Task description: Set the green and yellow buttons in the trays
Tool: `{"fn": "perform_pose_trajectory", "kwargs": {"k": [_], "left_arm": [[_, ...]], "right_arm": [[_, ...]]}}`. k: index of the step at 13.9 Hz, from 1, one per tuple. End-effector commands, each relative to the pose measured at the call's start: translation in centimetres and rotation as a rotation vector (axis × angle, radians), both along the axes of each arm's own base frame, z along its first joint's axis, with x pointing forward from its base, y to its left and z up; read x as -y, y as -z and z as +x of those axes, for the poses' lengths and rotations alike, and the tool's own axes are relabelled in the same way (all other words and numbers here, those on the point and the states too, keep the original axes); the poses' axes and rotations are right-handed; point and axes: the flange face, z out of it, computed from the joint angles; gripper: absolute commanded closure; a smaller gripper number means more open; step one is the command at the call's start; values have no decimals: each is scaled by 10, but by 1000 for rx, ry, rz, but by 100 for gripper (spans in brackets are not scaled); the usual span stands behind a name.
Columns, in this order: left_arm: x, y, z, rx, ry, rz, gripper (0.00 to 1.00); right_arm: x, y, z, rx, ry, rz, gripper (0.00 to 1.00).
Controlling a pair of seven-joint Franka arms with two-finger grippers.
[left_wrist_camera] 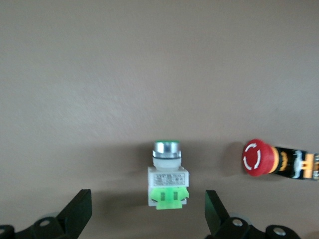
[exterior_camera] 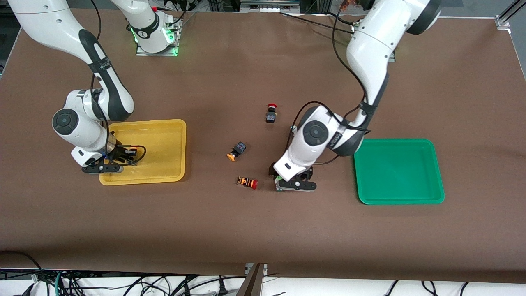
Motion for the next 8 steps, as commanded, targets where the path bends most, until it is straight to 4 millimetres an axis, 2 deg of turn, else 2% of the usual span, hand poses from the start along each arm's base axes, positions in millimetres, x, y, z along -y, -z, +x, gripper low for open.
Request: {"fn": "perform_pose_trajectory", "kwargs": {"k": [1, 4, 5, 6, 8], "left_arm": [[25, 21, -3, 94, 11, 41, 0], [27, 27, -3, 118, 17, 26, 0], [27, 27, -3, 118, 18, 27, 18], [27, 28, -4, 117, 18, 28, 41], [26, 25, -3, 119, 17, 28, 69]], "right_arm": [[0, -17, -5, 23, -6, 11, 2], [-1, -25, 1, 37, -9, 12, 2], [-4, -29, 5, 32, -9, 14, 2], [-11, -39, 11, 28, 6, 22, 2], [-46, -63, 25, 18, 63, 51, 2]]}}
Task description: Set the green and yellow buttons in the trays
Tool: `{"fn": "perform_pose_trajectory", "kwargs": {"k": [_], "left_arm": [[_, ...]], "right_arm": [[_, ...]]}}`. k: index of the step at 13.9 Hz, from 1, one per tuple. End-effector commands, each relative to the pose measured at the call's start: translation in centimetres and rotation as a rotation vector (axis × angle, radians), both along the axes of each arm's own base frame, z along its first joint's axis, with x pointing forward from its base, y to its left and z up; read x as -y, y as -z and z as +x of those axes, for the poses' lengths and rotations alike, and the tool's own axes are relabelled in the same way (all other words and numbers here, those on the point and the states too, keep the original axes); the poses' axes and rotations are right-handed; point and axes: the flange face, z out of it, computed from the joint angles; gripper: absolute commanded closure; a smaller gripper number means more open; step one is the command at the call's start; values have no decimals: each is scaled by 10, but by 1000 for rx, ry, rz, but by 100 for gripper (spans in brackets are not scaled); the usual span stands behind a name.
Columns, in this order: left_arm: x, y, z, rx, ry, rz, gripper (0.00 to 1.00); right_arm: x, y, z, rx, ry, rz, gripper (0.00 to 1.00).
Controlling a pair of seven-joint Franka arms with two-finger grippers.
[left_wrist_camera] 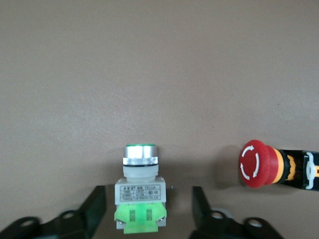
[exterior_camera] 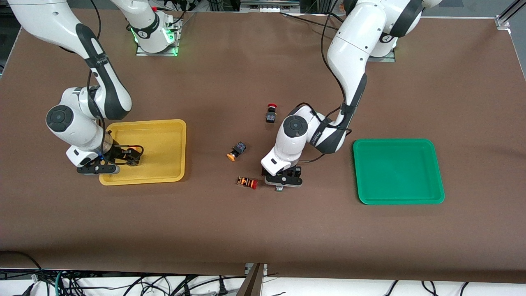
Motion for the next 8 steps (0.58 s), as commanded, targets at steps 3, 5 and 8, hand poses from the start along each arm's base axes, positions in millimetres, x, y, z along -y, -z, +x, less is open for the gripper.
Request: {"fn": "perform_pose_trajectory", "kwargs": {"k": [3, 5, 8], "left_arm": [[-9, -9, 5, 4, -9, 28, 88], [-22, -34, 14, -10, -27, 46, 93], [-66, -88, 36, -53, 14, 110, 93]], "right_arm": [[-92, -60, 26, 4, 171, 79, 2], [-141, -64, 28, 12, 260, 103, 2], [-210, -63, 25, 14, 440, 135, 2]]}}
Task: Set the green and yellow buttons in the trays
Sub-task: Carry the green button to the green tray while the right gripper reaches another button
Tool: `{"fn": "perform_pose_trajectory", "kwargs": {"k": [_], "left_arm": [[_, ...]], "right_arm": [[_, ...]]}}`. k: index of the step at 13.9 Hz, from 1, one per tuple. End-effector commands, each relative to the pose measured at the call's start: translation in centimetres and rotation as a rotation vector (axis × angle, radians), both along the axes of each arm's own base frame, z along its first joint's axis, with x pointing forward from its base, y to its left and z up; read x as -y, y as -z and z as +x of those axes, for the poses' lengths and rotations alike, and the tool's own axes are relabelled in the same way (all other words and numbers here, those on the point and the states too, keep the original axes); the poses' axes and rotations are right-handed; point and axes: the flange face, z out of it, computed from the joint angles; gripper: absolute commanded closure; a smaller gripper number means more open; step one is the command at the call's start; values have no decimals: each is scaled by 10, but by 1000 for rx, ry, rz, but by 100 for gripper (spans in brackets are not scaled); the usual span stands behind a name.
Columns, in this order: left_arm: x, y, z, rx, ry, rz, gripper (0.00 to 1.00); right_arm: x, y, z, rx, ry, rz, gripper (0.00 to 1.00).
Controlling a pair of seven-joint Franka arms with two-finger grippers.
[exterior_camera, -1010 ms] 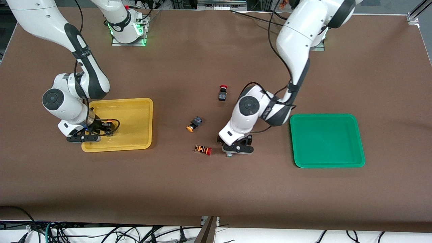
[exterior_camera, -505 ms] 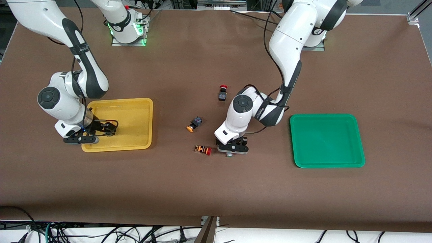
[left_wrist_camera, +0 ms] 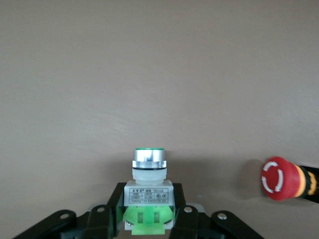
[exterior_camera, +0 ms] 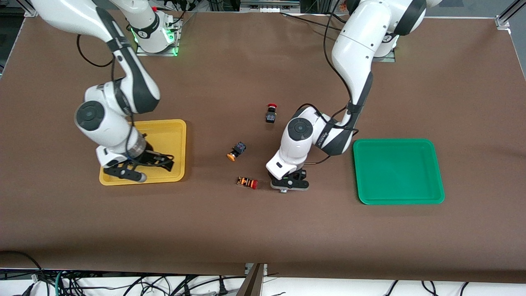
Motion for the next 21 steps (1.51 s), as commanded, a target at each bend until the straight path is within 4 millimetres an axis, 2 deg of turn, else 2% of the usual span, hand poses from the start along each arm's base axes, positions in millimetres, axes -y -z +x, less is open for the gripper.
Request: {"fn": "perform_pose_trajectory", "kwargs": {"k": [1, 4, 7, 8, 9, 11, 13, 14, 16, 18, 19, 20, 21], "left_arm": [[-54, -66, 20, -56, 87, 81, 92], [-126, -100, 27, -221, 244, 167, 93], [-196, -116, 38, -313, 385, 187, 94], [-217, -114, 40, -345, 422, 187, 94], [-235, -109, 41, -377, 447, 185, 94], [-273, -86, 37, -443, 469, 173, 94], [-322, -64, 39, -450, 496, 148, 91], [-331, -50, 38, -422, 545, 144, 91], [-336, -23, 30, -394, 567, 142, 91], [-337, -8, 23, -378, 569, 142, 91], [-336, -3, 21, -385, 571, 141, 87], [-336, -1, 20, -389, 571, 139, 81], [-336, -2, 20, -391, 569, 138, 50]], "right_arm": [[-55, 7, -1, -23, 148, 31, 2], [-104, 20, -20, -43, 301, 37, 2], [-144, 41, -30, -10, 448, -10, 3], [-160, 48, -36, -3, 486, -17, 3], [-164, 55, -39, -7, 518, -21, 3], [-180, 66, -49, -12, 534, -28, 4], [-199, 80, -53, -5, 564, -26, 4], [-209, 86, -55, -4, 576, -25, 4], [-215, 92, -60, -11, 573, -28, 4], [-221, 106, -67, -24, 560, -41, 4], [-228, 110, -73, -28, 549, -46, 4], [-228, 113, -76, -32, 546, -52, 4], [-227, 118, -78, -32, 541, -63, 5]]}}
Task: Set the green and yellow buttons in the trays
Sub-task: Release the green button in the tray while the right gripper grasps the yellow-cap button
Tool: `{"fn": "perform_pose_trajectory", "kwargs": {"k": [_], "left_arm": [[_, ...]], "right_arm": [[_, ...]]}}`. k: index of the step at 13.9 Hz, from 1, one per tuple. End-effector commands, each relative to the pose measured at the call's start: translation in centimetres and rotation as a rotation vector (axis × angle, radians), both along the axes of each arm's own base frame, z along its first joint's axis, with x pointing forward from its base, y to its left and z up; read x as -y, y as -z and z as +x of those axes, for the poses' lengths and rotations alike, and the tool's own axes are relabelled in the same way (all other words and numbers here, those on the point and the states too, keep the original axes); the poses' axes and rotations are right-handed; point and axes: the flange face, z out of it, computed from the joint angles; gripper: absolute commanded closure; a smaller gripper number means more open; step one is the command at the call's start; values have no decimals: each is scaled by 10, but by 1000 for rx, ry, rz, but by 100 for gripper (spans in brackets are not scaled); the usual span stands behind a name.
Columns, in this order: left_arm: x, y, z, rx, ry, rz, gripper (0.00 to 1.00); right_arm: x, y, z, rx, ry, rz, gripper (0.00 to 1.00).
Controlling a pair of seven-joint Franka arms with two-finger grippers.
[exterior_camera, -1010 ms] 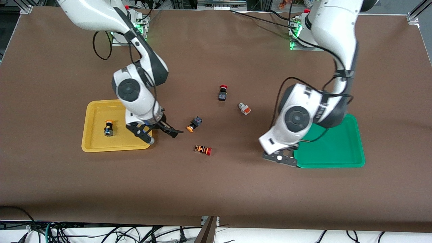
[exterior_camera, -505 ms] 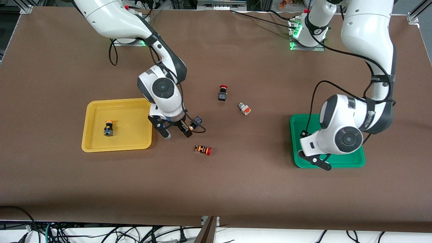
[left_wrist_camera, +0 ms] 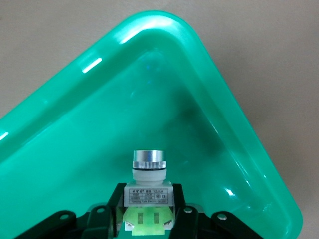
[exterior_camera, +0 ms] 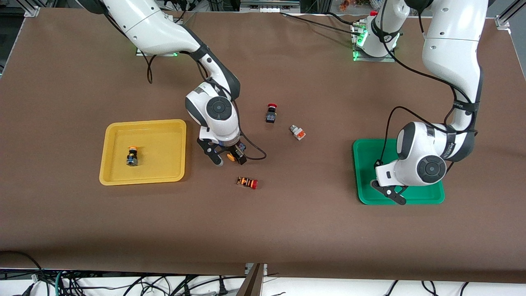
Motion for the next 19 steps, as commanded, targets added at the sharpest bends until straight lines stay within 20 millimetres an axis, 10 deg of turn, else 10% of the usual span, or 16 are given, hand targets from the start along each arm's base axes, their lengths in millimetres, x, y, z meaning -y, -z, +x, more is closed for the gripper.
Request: {"fn": "perform_pose_trajectory", "kwargs": {"k": [1, 7, 12, 19], "left_arm": [[-1, -8, -3, 6, 19, -2, 1], [21, -61, -8, -14, -128, -12, 0], [72, -98, -33, -113, -459, -23, 0], [164, -75, -71, -222, -849, 61, 0]], "right_arm": [[-7, 8, -6, 14, -9, -30, 7], [-10, 29, -12, 12, -40, -54, 22], [-10, 29, -12, 14, -59, -56, 100], [45, -19, 27, -3, -244, -143, 100]]}}
